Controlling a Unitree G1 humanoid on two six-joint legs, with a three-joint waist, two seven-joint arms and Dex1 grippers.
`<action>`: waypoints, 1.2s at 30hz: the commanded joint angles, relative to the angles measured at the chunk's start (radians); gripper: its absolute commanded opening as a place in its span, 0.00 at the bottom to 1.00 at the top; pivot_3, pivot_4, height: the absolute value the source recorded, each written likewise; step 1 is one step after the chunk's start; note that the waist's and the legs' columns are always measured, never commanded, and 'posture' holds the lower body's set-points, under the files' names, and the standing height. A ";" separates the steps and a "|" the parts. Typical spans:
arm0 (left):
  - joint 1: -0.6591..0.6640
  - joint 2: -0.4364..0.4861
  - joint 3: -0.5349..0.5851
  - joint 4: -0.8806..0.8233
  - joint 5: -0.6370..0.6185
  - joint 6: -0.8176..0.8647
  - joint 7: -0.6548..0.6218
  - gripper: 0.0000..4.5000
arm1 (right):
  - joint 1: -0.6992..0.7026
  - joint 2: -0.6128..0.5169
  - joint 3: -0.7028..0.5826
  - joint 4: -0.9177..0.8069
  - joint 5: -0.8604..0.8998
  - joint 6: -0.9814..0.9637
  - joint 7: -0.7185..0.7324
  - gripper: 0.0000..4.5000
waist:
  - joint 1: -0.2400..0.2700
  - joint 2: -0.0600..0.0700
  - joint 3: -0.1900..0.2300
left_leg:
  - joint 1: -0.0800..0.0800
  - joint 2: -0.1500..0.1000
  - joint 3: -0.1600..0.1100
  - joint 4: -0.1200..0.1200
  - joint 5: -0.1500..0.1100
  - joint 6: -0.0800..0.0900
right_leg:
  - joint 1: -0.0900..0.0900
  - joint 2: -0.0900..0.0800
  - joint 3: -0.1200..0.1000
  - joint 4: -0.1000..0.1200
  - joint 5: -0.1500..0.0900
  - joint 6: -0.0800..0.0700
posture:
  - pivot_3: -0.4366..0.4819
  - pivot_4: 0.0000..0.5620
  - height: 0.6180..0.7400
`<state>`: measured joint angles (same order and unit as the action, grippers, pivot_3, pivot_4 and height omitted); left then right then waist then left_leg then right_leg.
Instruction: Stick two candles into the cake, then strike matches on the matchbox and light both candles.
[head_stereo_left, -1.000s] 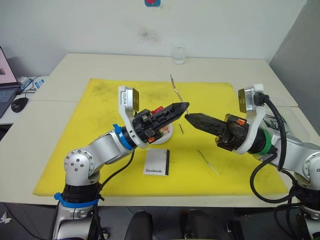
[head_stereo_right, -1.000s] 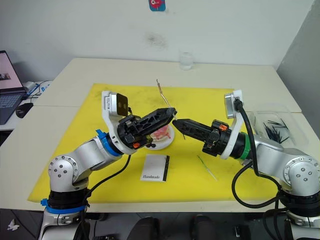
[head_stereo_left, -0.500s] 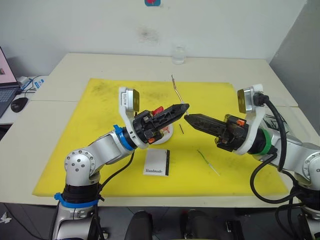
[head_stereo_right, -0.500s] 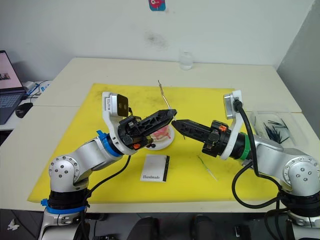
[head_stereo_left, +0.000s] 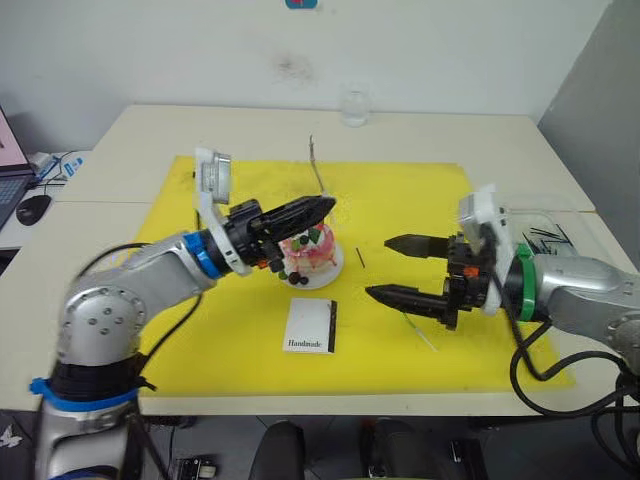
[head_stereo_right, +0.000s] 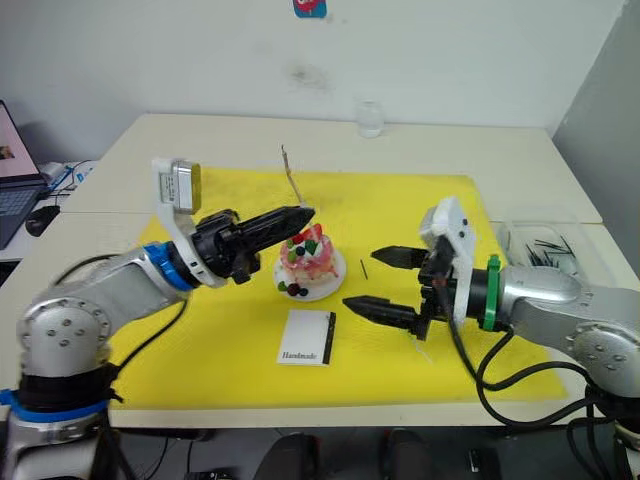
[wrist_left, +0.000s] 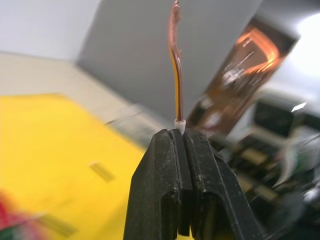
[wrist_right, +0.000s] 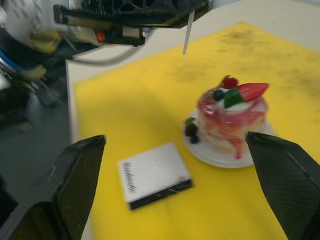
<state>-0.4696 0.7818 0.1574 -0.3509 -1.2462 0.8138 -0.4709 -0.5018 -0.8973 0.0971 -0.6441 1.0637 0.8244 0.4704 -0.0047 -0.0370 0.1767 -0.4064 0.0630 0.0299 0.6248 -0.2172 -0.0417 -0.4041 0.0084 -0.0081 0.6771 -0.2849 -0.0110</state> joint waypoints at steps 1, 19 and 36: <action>0.031 0.049 0.003 0.048 0.202 -0.110 -0.134 0.00 | -0.035 0.023 0.052 -0.011 -0.160 -0.066 0.067 0.99 | 0.001 0.000 0.000 | -0.002 0.000 0.000 0.000 0.000 0.000 | -0.002 0.000 0.000 0.000 0.000 0.000 | 0.48 0.27 1.00; 0.013 -0.126 -0.068 0.268 0.576 -0.316 -0.305 0.00 | -0.072 0.231 0.155 0.030 -0.452 -0.072 0.120 0.99 | 0.003 0.000 0.000 | -0.011 0.001 0.001 0.004 0.000 0.000 | -0.007 -0.003 -0.002 0.002 0.000 0.000 | 0.48 0.27 1.00; 0.051 -0.201 -0.088 0.315 0.711 -0.408 -0.358 0.00 | -0.043 0.246 0.125 -0.003 -0.492 -0.038 0.141 0.99 | 0.002 0.000 0.000 | -0.011 0.000 0.001 0.005 0.000 0.000 | -0.007 -0.002 -0.002 0.003 0.000 0.000 | 0.48 0.27 1.00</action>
<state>-0.4221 0.5849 0.0733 -0.0270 -0.5508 0.4383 -0.8173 -0.5409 -0.6551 0.2543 -0.6125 0.5719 0.7925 0.6087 -0.0022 -0.0368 0.1772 -0.4170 0.0635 0.0311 0.6296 -0.2170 -0.0418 -0.4112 0.0068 -0.0104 0.6802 -0.2845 -0.0108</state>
